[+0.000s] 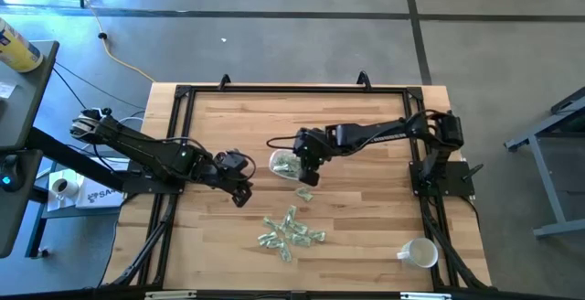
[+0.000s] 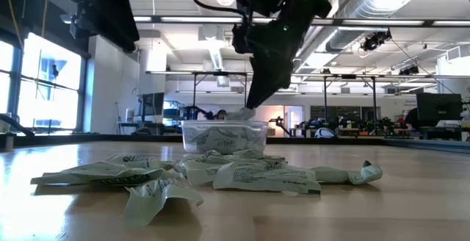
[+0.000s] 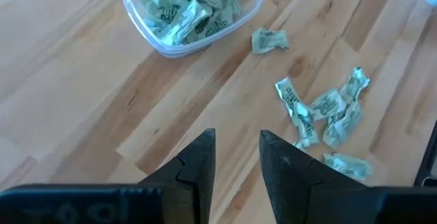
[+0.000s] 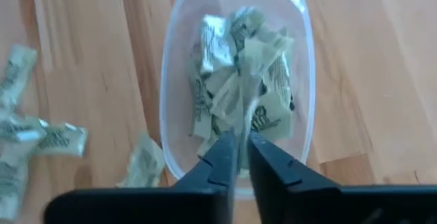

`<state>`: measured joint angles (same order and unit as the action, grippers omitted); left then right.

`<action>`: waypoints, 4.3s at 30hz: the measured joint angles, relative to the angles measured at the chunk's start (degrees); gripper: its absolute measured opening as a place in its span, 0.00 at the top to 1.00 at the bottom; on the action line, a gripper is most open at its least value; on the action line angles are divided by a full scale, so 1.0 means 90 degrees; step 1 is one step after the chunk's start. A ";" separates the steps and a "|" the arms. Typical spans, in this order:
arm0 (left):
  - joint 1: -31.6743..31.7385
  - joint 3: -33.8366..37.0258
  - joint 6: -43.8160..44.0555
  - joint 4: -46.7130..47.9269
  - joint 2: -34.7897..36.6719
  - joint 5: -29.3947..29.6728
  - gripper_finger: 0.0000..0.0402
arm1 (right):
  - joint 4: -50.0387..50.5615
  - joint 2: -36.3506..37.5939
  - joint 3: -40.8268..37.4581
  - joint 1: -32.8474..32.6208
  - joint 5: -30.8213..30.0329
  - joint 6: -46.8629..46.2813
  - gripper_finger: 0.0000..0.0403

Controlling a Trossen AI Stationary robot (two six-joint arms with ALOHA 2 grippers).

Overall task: Pick and place Stevia / Truvia into bins
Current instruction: Put the stevia packet into the transparent container

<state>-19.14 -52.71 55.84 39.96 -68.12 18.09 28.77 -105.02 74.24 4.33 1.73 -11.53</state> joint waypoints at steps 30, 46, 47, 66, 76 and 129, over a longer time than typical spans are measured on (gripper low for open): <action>0.0002 0.0000 -0.0174 -0.0422 0.0002 0.0174 0.63 | -0.1163 -0.0392 -0.1025 -0.1346 -0.0581 -0.1405 0.53; 0.0002 -0.0002 -0.0562 -0.0177 0.0000 0.0022 0.63 | -0.1229 -0.0651 -0.1025 -0.1592 -0.1386 -0.2024 0.74; 0.0002 -0.0002 -0.0573 -0.0157 0.0000 0.0022 0.63 | -0.1233 -0.0653 -0.1025 -0.1584 -0.1326 -0.2021 0.78; 0.0002 -0.0010 -0.0574 -0.0055 -0.0002 0.0083 0.63 | -0.0504 -0.0303 0.0286 -0.1226 -0.0304 -0.0737 1.00; 0.0000 -0.0010 -0.0171 -0.0063 -0.0002 0.0080 0.63 | -0.0485 -0.0660 0.0685 0.0190 -0.0215 -0.0413 0.97; 0.0000 -0.0005 -0.0989 -0.0255 -0.0002 -0.0588 0.63 | -0.0907 -0.0801 -0.0644 -0.3251 -0.0525 -0.1857 0.54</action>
<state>-19.14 -52.75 46.94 37.67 -68.14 12.80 20.60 -112.22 68.45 -24.93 -3.00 -28.24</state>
